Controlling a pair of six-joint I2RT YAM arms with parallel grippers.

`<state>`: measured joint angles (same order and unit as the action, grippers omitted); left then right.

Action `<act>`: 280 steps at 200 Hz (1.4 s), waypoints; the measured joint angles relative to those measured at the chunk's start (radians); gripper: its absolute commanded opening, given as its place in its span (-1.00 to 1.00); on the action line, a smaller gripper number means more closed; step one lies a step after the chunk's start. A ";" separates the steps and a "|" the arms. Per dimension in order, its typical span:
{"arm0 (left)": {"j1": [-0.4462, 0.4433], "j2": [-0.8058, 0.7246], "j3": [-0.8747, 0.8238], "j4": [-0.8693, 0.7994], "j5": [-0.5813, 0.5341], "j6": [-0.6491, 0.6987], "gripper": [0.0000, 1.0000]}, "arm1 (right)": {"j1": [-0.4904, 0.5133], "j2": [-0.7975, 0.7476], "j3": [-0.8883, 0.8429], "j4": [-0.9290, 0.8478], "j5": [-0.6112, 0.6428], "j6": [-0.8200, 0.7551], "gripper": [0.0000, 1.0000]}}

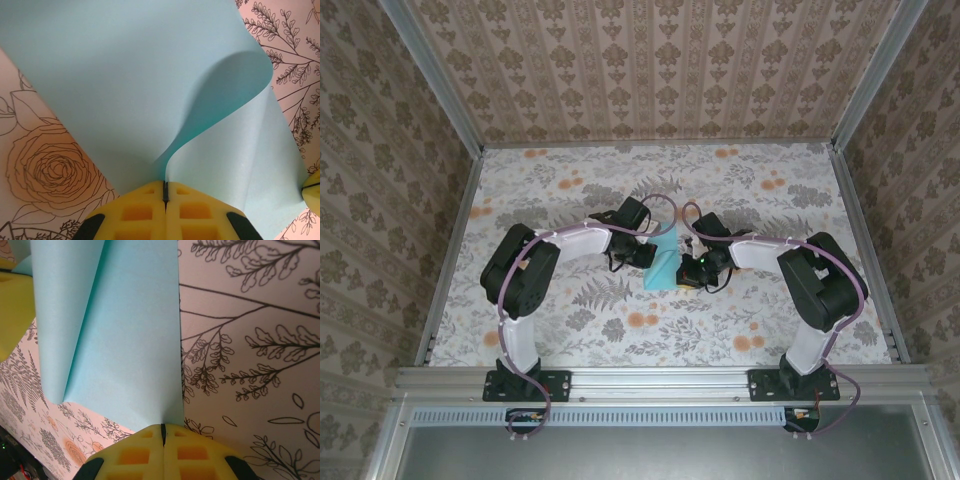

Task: Fold a paper plane with a square sheet of paper (fold left side to right side)
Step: Fold the triangle a second time at the center of the table.

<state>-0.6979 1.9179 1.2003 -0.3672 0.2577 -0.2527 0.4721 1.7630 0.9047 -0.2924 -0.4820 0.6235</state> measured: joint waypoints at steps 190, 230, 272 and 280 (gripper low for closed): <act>0.000 -0.017 0.000 -0.001 -0.012 0.023 -0.92 | 0.000 0.005 0.009 -0.012 0.000 0.000 -0.92; 0.000 -0.017 0.000 -0.003 -0.019 0.023 -0.92 | 0.000 0.006 0.011 -0.014 0.000 0.000 -0.92; 0.000 -0.017 0.003 -0.004 -0.019 0.030 -0.92 | 0.000 0.007 0.011 -0.015 -0.001 0.000 -0.92; 0.000 -0.017 0.004 -0.005 -0.020 0.030 -0.92 | 0.000 0.008 0.013 -0.016 -0.001 0.000 -0.92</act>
<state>-0.6979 1.9007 1.2045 -0.3717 0.2379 -0.2226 0.4721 1.7706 0.9173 -0.3084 -0.4828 0.6231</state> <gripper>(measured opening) 0.046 0.052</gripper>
